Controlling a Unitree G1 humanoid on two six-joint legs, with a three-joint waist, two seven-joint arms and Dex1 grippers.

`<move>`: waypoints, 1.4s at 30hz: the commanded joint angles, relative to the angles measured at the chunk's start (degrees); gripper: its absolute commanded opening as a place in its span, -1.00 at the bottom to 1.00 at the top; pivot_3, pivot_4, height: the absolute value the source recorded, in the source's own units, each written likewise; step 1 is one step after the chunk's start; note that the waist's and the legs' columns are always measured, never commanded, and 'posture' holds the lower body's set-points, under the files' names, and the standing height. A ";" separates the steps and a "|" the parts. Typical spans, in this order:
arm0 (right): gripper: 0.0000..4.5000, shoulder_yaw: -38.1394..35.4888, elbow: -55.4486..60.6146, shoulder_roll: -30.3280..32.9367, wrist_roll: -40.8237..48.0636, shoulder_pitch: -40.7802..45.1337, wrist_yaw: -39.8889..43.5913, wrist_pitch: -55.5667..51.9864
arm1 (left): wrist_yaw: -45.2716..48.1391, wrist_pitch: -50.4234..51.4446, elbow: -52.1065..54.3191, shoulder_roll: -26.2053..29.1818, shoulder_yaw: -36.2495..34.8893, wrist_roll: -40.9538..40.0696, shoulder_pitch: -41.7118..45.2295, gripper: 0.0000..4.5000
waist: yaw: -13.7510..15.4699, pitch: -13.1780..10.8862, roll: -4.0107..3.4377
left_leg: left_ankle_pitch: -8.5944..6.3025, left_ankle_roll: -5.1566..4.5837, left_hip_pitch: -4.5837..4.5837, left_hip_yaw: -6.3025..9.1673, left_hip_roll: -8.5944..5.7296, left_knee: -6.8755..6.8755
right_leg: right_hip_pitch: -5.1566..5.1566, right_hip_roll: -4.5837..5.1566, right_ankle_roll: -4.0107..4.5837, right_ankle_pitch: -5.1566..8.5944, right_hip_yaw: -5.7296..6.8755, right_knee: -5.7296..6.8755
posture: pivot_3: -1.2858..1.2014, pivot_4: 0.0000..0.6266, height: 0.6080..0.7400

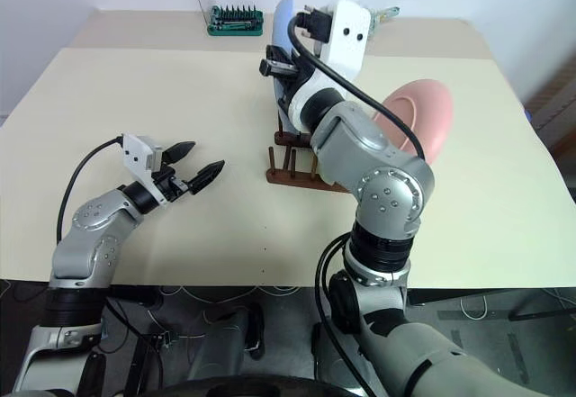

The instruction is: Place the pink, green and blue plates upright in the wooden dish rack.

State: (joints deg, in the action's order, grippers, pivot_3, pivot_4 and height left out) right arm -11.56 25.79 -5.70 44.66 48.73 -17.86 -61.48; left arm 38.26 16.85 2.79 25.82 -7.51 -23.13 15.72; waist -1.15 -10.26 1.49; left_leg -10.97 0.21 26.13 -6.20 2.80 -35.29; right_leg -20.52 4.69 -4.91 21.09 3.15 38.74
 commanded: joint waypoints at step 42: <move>-1.00 -1.25 -1.72 -3.89 24.83 1.71 -31.94 15.65 | 0.82 -2.21 -1.65 -1.82 2.47 1.52 3.87 0.98 | -0.10 0.00 0.00 | 0.21 0.03 0.16 -0.01 0.00 0.00 | -0.30 0.01 0.01 0.00 -0.01 0.34 | 0.03 -0.52 0.88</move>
State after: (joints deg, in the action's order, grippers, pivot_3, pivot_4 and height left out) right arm -13.45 22.65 -8.00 67.93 50.82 -49.37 -47.17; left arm 38.87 15.34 0.02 24.03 -5.22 -21.78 18.80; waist -1.25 -10.26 1.49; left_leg -10.75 0.24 26.29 -6.21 2.80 -35.29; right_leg -20.81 4.70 -4.90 21.08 3.14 39.09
